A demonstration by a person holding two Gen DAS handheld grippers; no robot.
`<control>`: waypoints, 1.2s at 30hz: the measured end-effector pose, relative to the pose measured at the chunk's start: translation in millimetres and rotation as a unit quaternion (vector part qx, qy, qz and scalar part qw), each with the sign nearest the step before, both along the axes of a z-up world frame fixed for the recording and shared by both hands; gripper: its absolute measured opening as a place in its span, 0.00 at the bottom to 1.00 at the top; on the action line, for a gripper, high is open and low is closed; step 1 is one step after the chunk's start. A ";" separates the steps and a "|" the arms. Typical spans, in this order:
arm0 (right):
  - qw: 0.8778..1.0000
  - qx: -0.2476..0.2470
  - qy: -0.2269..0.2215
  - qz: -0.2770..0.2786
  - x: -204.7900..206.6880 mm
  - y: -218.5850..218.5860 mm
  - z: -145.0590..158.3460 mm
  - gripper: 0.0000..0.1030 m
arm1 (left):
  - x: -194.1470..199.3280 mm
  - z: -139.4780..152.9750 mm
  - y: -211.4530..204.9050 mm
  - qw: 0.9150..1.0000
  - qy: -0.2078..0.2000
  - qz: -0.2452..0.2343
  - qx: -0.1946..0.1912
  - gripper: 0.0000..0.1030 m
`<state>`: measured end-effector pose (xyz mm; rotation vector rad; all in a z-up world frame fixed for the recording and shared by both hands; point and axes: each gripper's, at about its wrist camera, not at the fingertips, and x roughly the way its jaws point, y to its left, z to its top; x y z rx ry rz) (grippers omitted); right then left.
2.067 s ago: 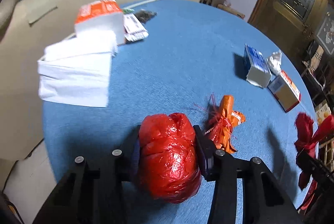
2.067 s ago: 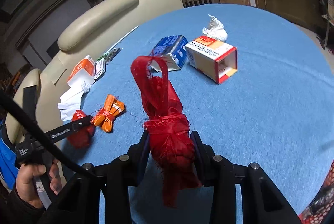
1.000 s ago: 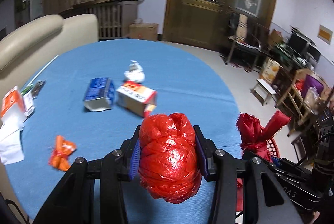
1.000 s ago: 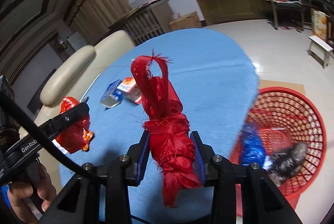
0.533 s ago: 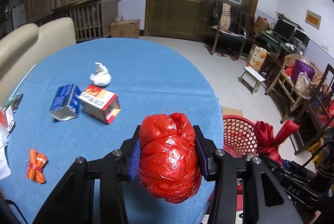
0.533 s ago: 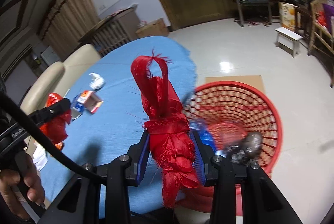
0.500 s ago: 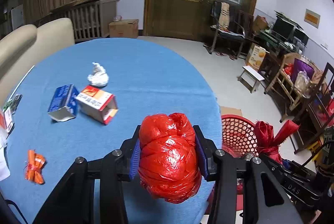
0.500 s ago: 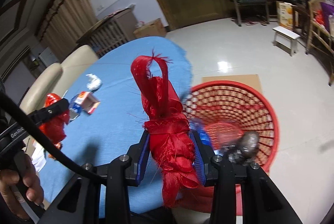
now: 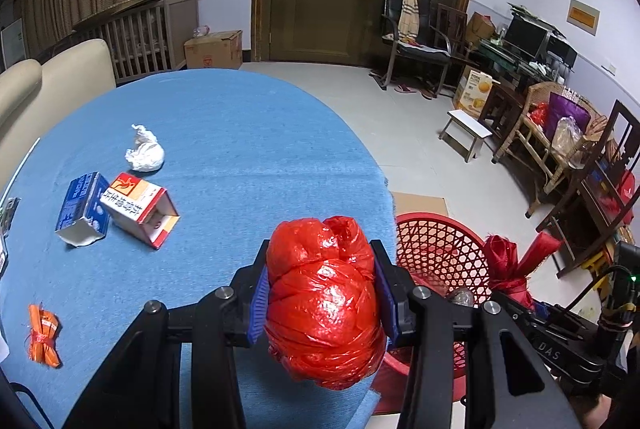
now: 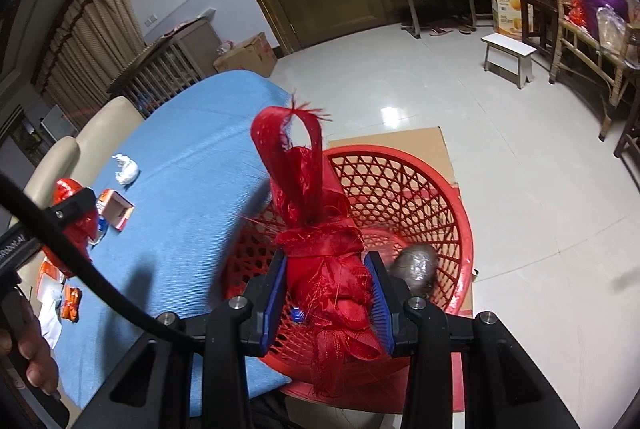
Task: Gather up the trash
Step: 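Carry both red bags over the red wastebasket and open both tools to drop them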
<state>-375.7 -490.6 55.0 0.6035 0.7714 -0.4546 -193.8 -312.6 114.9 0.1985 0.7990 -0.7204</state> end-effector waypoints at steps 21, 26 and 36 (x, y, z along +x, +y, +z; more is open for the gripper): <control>0.999 0.008 0.016 -0.034 6.4 -17.7 1.5 0.69 | -10.6 6.3 -12.7 1.000 -0.005 -0.024 -0.006 0.46; 0.999 0.000 0.002 -0.054 -6.5 -24.2 12.5 0.69 | -17.9 5.2 -29.4 0.999 -0.002 -0.044 -0.002 0.46; 0.995 0.014 -0.021 -0.092 -35.4 -42.1 18.4 0.69 | -38.5 -8.6 -82.7 0.994 0.026 -0.108 0.014 0.46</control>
